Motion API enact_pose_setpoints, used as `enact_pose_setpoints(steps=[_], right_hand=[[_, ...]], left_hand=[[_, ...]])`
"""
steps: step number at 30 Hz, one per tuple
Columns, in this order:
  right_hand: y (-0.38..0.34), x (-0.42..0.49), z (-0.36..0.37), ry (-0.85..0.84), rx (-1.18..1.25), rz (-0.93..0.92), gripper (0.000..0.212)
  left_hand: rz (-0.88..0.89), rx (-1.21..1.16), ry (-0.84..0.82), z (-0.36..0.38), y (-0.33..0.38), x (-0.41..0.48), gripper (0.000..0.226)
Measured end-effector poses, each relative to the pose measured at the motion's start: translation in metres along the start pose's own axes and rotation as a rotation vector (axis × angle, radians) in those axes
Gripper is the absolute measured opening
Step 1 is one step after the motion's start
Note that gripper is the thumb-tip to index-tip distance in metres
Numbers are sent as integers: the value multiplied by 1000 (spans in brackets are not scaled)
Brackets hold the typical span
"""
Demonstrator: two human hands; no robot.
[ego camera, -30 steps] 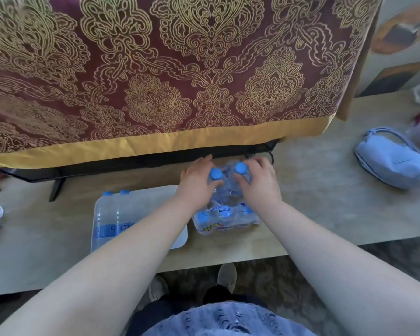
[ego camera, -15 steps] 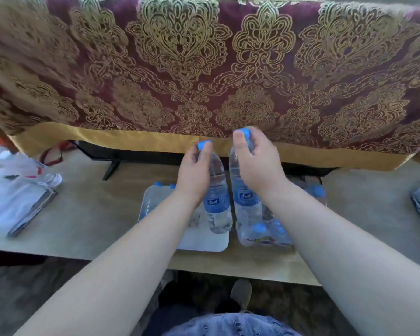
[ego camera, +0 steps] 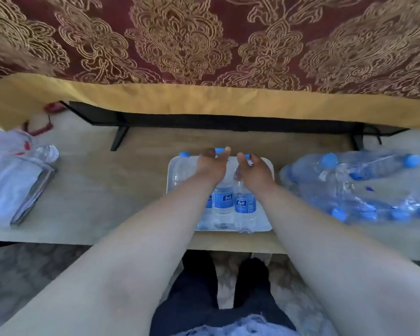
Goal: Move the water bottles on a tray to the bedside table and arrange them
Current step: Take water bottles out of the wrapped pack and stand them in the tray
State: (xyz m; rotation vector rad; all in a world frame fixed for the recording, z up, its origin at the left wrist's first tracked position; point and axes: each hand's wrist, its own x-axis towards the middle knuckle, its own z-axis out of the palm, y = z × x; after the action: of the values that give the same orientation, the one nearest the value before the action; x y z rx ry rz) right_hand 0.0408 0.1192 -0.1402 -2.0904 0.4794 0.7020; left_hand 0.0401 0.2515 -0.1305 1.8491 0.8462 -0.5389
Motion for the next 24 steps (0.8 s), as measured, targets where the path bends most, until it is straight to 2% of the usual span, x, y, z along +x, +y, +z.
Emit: enact_pose_setpoints(steps=[3, 6, 9, 11, 14, 19, 21, 24], right_hand=[[6, 21, 3, 33, -9, 95, 60], [10, 30, -5, 0, -173, 168, 61], [13, 22, -15, 35, -248, 197, 57], [14, 7, -24, 67, -293, 142, 48], [12, -18, -40, 80, -214, 150, 40], [-3, -60, -90, 7, -285, -64, 30], [-5, -76, -124, 52, -229, -204, 26], [10, -91, -182, 242, -138, -372, 21]], left_hand=[[49, 263, 11, 17, 5, 14, 56], [71, 450, 16, 20, 6, 20, 52], [88, 618, 16, 15, 2, 17, 53], [113, 652, 46, 11, 1, 8, 55], [124, 633, 82, 7, 6, -11, 53], [232, 627, 64, 22, 41, -59, 36], [311, 584, 86, 37, 65, -82, 28], [490, 448, 112, 71, 101, -119, 21]])
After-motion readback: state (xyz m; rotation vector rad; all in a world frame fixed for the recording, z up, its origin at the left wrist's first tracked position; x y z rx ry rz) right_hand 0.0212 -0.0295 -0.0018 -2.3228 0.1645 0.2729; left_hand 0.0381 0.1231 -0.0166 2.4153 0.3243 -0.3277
